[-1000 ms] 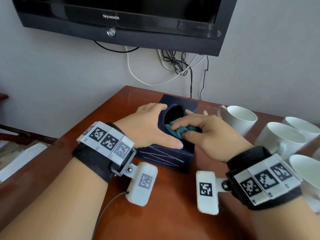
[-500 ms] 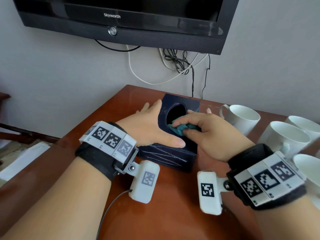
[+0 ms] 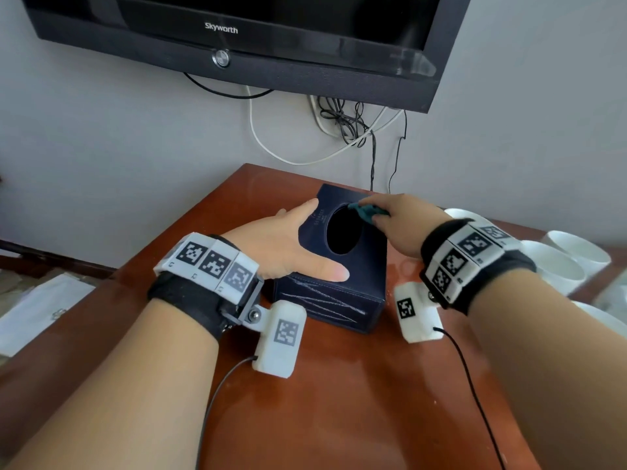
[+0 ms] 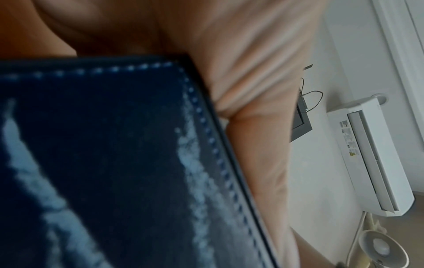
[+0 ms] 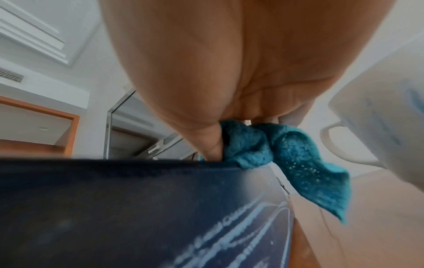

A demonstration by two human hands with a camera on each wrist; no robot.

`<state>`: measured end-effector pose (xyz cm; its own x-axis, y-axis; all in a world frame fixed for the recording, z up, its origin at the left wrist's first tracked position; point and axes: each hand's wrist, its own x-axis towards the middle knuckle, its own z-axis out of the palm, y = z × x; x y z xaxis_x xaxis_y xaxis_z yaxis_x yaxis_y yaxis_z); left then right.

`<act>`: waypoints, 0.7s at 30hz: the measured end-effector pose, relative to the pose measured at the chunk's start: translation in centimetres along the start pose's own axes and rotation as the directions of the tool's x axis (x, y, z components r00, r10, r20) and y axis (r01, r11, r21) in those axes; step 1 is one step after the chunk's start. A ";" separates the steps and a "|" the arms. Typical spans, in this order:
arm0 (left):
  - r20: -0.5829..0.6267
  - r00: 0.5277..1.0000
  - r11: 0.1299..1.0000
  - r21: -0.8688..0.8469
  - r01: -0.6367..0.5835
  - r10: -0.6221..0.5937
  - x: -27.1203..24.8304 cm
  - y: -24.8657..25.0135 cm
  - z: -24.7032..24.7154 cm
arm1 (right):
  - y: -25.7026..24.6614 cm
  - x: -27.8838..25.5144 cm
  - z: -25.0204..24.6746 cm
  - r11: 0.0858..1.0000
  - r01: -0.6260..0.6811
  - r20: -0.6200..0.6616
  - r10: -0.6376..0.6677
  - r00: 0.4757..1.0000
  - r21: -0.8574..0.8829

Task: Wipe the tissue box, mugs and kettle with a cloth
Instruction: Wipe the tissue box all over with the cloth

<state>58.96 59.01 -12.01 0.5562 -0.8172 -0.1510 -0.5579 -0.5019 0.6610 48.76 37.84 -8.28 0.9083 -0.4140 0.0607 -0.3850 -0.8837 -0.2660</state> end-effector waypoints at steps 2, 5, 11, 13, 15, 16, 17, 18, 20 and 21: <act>0.010 1.000 1.000 0.008 -0.019 0.019 0.1 0.0 0.0 | 0.0 0.4 0.1 1.000 -0.023 -0.007 0.023 1.000 0.008; 0.013 1.000 1.000 0.019 -0.024 0.024 0.2 0.0 -0.1 | -0.3 -0.7 -0.1 0.999 -0.030 -0.032 0.030 0.999 0.010; -0.013 0.999 1.000 0.012 -0.029 0.029 0.0 0.5 -0.1 | -1.5 -6.1 0.7 0.993 0.046 -0.024 -0.044 0.999 0.110; -0.016 0.999 0.999 0.006 -0.035 0.035 -0.2 0.7 0.0 | -2.1 -7.8 0.9 0.991 0.062 -0.006 -0.062 0.998 0.118; -0.007 1.000 0.999 -0.017 -0.030 0.030 -0.4 0.9 0.1 | -2.6 -9.1 1.0 0.992 0.066 -0.006 -0.065 0.998 0.112; 0.005 1.000 0.999 -0.021 -0.028 0.028 -0.5 1.0 0.2 | -2.8 -9.4 1.0 0.992 0.058 -0.007 -0.057 0.998 0.109; 0.019 0.999 1.000 -0.016 -0.026 0.026 -0.5 1.0 0.2 | -2.9 -9.5 1.0 0.993 0.046 -0.003 -0.046 0.999 0.105; 0.033 0.999 1.000 -0.005 -0.024 0.024 -0.6 1.0 0.3 | -3.0 -9.4 1.0 0.994 0.036 0.005 -0.036 0.999 0.100; 0.053 0.999 1.000 0.021 -0.014 0.013 -0.6 1.1 0.2 | -2.8 -8.5 0.8 0.997 0.017 0.030 -0.019 0.999 0.079; 0.057 0.998 1.000 0.030 -0.006 0.004 -0.6 1.2 0.2 | -2.8 -7.9 0.5 0.998 0.011 0.038 -0.013 0.999 0.061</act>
<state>57.85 58.88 -11.25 0.5178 -0.8340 -0.1904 -0.5794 -0.5057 0.6392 42.78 43.67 -8.54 0.9189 -0.3936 0.0279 -0.3643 -0.8733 -0.3235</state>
